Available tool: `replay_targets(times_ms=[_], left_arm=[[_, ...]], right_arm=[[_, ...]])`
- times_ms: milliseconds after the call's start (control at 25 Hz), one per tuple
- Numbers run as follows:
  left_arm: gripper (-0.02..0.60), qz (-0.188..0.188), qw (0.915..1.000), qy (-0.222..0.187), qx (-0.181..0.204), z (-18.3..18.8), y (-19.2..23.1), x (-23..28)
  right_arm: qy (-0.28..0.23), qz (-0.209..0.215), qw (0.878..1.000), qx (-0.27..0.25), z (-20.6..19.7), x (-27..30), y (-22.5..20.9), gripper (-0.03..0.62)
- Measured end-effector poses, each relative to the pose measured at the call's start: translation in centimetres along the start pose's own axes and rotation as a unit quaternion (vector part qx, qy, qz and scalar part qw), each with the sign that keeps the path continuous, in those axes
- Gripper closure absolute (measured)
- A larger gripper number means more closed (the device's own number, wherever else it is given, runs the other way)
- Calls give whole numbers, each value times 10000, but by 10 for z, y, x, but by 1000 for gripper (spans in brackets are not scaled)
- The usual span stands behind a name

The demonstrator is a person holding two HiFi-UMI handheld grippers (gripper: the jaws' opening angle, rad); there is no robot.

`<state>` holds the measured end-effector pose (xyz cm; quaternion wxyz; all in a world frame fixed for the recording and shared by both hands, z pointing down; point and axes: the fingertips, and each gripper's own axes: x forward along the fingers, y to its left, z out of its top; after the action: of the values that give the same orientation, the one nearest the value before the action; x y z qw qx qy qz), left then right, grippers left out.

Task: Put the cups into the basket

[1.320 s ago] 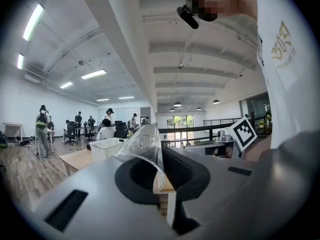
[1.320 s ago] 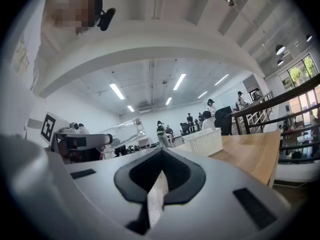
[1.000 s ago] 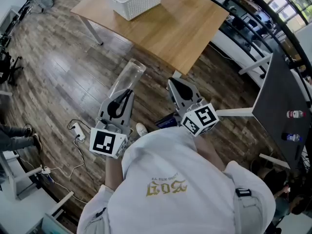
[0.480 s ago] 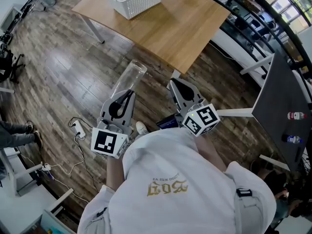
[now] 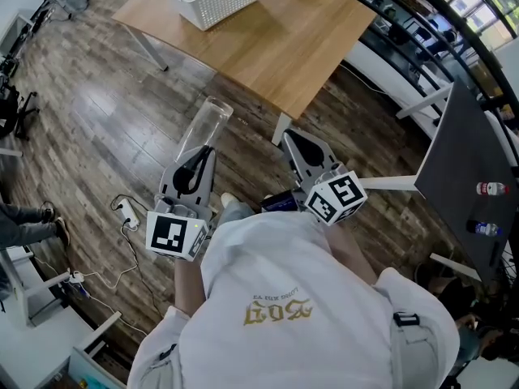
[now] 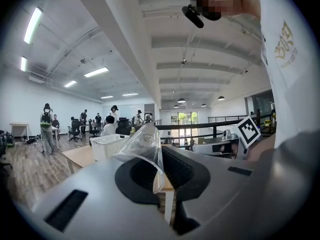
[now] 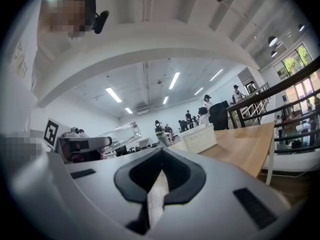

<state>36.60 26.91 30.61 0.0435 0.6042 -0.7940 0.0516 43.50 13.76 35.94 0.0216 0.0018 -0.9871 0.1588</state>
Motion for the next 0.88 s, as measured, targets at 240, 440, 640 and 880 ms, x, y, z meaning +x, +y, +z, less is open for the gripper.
replay_targets(times_ms=[240, 440, 640, 880], left_arm=[[557, -9, 9999, 37, -110, -5, 10, 11], [557, -124, 9998, 73, -118, -10, 32, 28], [557, -208, 9997, -36, -85, -1, 69, 52], [557, -347, 9994, -15, -9, 5, 119, 74]], right_arm=[[88, -37, 9999, 91, -3, 9, -10, 585], [94, -152, 9998, 93, -5, 29, -20, 584], [82, -244, 9996, 105, 2, 68, -30, 585], [-31, -336, 9994, 69, 14, 129, -41, 583]])
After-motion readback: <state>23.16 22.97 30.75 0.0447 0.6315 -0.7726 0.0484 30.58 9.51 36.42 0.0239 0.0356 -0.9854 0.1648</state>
